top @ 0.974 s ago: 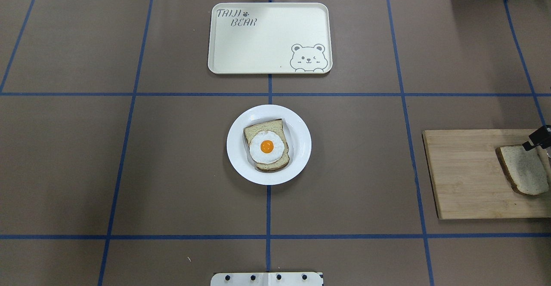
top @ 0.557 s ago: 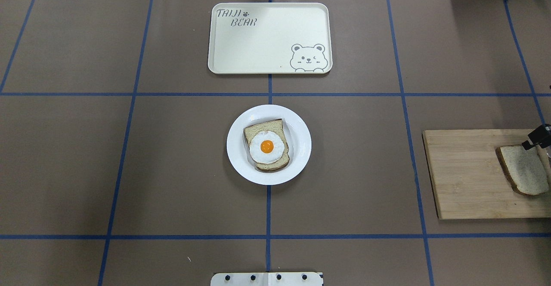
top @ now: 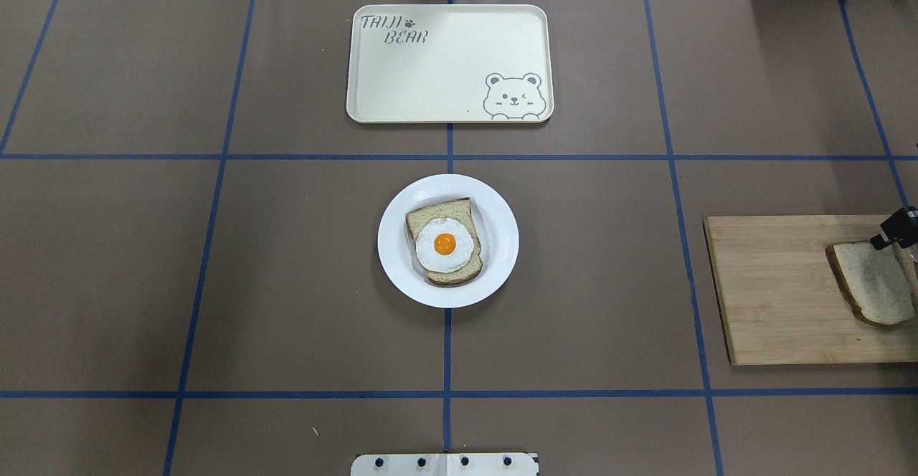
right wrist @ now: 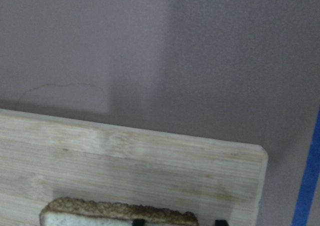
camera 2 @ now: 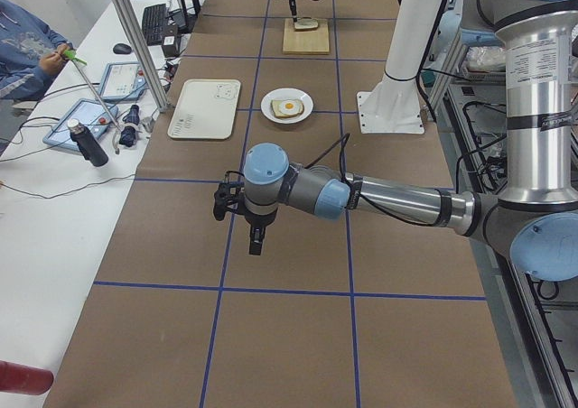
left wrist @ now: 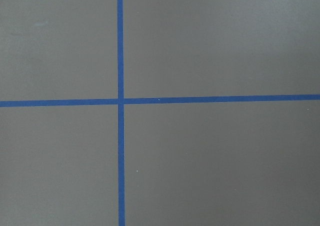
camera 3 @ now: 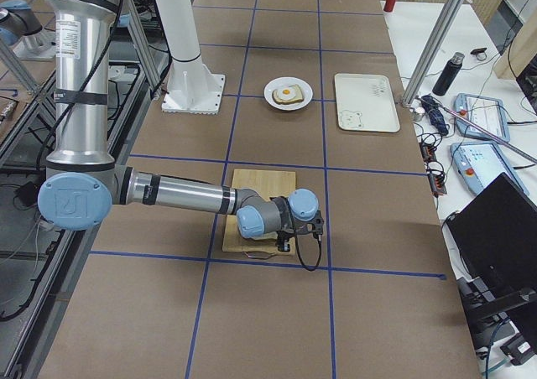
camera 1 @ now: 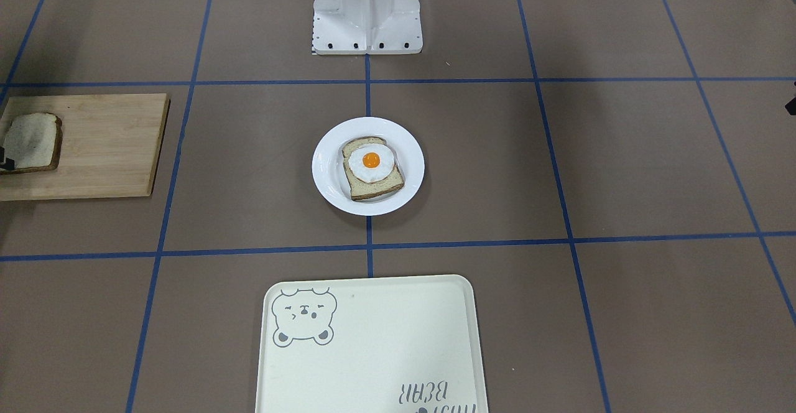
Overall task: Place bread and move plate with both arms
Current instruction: 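Lower the right gripper onto the bread slice on the wooden board and grasp it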
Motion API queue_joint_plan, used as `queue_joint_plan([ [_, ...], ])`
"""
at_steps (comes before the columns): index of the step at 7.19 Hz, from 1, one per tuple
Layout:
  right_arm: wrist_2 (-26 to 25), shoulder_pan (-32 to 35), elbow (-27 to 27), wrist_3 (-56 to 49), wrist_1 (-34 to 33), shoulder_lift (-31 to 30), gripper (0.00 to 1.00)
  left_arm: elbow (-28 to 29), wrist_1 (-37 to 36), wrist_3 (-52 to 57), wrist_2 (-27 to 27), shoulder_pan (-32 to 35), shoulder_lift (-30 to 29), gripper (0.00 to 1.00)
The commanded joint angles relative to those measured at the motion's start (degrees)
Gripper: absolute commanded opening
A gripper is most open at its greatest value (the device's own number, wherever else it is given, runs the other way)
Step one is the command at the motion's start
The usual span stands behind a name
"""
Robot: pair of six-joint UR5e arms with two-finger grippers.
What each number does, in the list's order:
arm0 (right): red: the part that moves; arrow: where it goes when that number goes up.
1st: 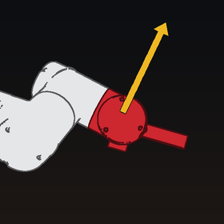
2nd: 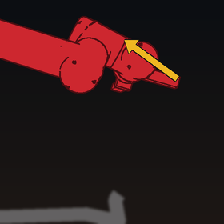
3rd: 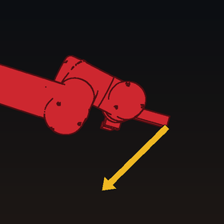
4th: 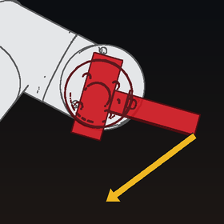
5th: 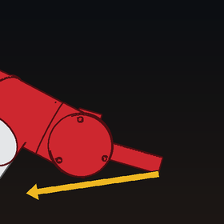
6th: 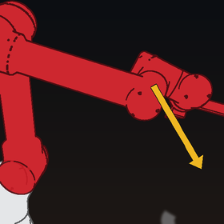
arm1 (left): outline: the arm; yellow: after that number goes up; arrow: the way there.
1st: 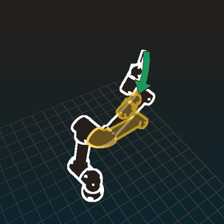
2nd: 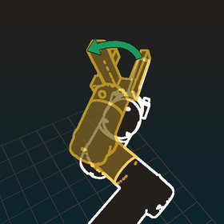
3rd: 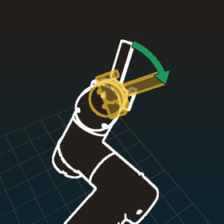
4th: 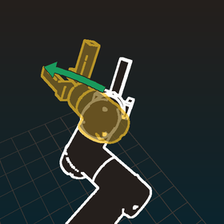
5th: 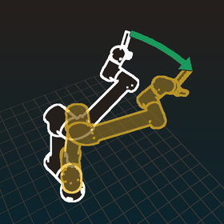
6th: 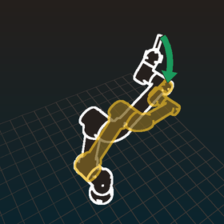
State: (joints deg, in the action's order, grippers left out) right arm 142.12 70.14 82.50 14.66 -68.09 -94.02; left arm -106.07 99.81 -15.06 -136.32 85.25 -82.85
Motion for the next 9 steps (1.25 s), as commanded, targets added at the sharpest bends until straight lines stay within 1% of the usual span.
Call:
queue_joint_plan([
  [1,0.1,0.0,-0.2,0.1,0.0,0.0,0.55,0.0,0.0,0.0,0.0,0.0,0.1,0.98],
  [3,0.1,-0.1,-0.2,0.1,-0.2,0.1,0.11,-0.1,0.0,0.0,0.0,0.0,0.1,0.98],
  [4,0.1,-0.1,-0.3,0.1,-0.3,0.1,0.00,-0.3,0.0,-0.1,0.0,0.0,0.1,0.98],
  [6,0.5,0.0,-0.3,0.1,0.0,0.2,0.00,-0.3,0.0,-0.1,0.0,0.0,0.1,0.98],
  [8,1.0,0.3,0.9,0.1,-0.1,0.7,0.00,-0.4,-0.1,-0.1,0.0,-0.1,0.0,0.98],
  [9,1.5,1.5,2.4,0.1,-0.4,0.4,0.00,-0.5,-0.1,-0.1,0.0,-0.1,0.1,0.98],
])
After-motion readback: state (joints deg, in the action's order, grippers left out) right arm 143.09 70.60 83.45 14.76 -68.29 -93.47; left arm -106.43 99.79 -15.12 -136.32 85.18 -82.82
